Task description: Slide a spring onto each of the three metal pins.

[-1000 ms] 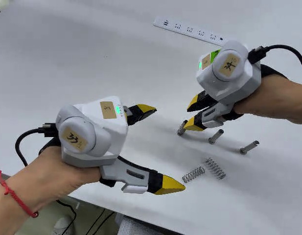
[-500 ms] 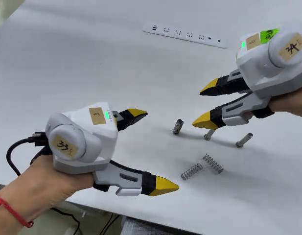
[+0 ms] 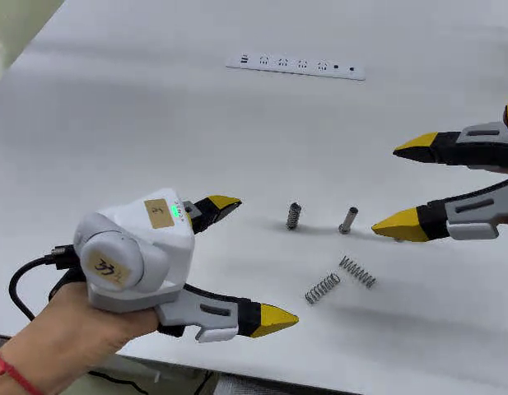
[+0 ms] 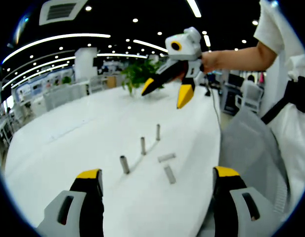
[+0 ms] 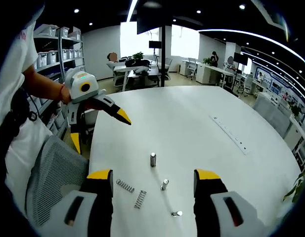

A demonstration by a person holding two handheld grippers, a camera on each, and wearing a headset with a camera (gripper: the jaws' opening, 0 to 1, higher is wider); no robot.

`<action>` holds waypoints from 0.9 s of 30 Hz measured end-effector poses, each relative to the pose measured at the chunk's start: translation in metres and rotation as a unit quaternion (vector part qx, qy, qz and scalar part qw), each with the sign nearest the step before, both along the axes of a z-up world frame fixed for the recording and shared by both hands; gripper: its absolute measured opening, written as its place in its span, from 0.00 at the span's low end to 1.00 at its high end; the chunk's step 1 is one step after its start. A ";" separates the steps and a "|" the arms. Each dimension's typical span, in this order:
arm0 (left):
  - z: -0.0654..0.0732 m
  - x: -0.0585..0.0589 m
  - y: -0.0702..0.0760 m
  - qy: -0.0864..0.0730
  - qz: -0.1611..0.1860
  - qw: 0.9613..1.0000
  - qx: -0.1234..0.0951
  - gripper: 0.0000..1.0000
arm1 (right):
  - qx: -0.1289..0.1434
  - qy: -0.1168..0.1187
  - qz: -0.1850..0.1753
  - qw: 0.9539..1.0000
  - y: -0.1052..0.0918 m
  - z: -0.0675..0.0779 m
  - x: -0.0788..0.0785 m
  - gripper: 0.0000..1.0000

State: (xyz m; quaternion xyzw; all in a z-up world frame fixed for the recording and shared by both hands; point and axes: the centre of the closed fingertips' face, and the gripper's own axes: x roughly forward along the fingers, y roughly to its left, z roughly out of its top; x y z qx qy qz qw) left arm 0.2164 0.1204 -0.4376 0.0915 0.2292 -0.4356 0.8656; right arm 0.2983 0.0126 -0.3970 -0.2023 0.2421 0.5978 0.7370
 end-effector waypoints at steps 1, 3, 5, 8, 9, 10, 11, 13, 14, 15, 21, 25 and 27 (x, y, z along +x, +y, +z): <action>-0.001 0.000 -0.001 0.001 0.000 1.000 0.002 0.92 | 0.004 0.002 -0.005 1.000 -0.005 -0.002 0.001 0.68; -0.003 0.002 -0.002 0.004 0.002 1.000 0.007 0.90 | 0.011 0.004 -0.014 1.000 -0.018 -0.006 -0.002 0.71; -0.007 0.002 -0.004 0.006 0.002 1.000 0.019 0.88 | 0.019 0.008 -0.026 0.999 -0.031 -0.012 -0.003 0.74; -0.013 0.002 -0.008 0.012 0.000 0.999 0.034 0.85 | 0.031 0.009 -0.036 0.999 -0.045 -0.018 -0.009 0.77; -0.016 0.002 -0.008 0.016 0.000 0.999 0.040 0.84 | 0.036 0.009 -0.039 0.999 -0.049 -0.019 -0.013 0.79; -0.018 0.002 -0.009 0.019 0.000 0.999 0.045 0.83 | 0.040 0.010 -0.044 0.998 -0.052 -0.020 -0.014 0.80; -0.020 0.002 -0.009 0.021 0.000 0.999 0.049 0.81 | 0.045 0.011 -0.049 0.998 -0.055 -0.020 -0.016 0.81; -0.025 0.002 -0.012 0.028 0.001 0.998 0.053 0.78 | 0.054 0.014 -0.058 0.997 -0.062 -0.022 -0.021 0.84; -0.027 0.001 -0.013 0.033 0.001 0.998 0.055 0.76 | 0.056 0.016 -0.060 0.997 -0.065 -0.024 -0.022 0.85; -0.032 0.000 -0.014 0.040 0.000 0.997 0.064 0.74 | 0.057 0.019 -0.064 0.996 -0.069 -0.027 -0.025 0.86; -0.056 -0.011 -0.029 0.083 -0.020 0.992 0.094 0.55 | 0.063 0.023 -0.086 0.994 -0.089 -0.033 -0.031 0.86; -0.069 -0.009 -0.037 0.090 -0.025 0.989 0.111 0.47 | 0.067 0.025 -0.094 0.993 -0.097 -0.036 -0.034 0.86; -0.075 -0.008 -0.041 0.095 -0.026 0.988 0.116 0.45 | 0.070 0.027 -0.098 0.992 -0.102 -0.037 -0.035 0.86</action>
